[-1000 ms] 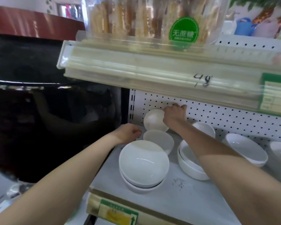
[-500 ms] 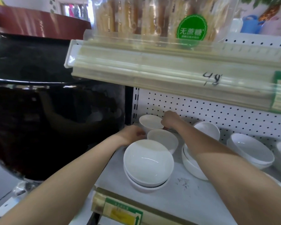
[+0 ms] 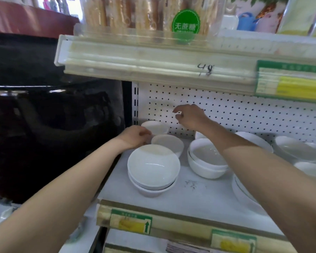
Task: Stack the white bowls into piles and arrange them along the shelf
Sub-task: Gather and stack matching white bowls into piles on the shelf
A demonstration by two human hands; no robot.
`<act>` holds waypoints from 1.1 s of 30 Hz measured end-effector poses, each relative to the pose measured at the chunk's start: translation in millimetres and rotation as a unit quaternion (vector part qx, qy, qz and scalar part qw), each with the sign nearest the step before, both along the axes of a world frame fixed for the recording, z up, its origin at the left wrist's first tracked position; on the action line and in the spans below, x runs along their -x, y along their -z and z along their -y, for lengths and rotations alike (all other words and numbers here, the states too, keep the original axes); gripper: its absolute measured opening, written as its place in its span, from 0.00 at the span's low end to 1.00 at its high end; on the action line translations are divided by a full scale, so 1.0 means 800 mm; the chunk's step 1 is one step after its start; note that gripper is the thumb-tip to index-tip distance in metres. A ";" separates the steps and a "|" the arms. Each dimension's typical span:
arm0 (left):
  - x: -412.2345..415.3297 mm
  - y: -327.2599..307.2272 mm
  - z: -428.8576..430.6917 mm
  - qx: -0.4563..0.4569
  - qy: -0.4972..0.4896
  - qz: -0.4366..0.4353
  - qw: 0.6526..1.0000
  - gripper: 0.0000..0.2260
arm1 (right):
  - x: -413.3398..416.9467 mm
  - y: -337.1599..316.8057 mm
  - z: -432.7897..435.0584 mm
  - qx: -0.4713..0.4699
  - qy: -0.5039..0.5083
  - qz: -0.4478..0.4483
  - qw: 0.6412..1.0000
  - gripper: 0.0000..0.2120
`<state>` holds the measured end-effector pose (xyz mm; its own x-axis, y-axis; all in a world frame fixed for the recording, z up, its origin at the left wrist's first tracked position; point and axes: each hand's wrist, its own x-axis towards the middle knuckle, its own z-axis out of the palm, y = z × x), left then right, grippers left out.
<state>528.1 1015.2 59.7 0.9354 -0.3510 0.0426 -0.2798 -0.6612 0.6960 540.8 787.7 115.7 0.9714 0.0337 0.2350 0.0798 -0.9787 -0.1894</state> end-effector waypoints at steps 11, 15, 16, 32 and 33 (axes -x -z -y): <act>0.014 0.008 -0.018 -0.009 0.085 -0.050 0.995 0.18 | 0.049 0.030 0.007 0.050 -0.050 -0.217 0.974 0.16; 0.014 0.008 -0.017 -0.002 0.083 -0.038 0.996 0.17 | 0.047 0.033 0.009 0.032 -0.073 -0.227 0.971 0.21; 0.014 0.006 -0.016 -0.005 0.081 -0.035 0.996 0.16 | 0.047 0.031 0.009 0.021 -0.077 -0.233 0.969 0.23; 0.009 0.036 0.021 0.204 -0.082 -0.219 0.951 0.06 | 0.027 0.021 0.012 -0.030 -0.048 -0.236 0.970 0.15; 0.010 0.038 0.022 0.226 -0.094 -0.224 0.943 0.08 | 0.024 0.025 0.009 -0.031 -0.043 -0.223 0.973 0.14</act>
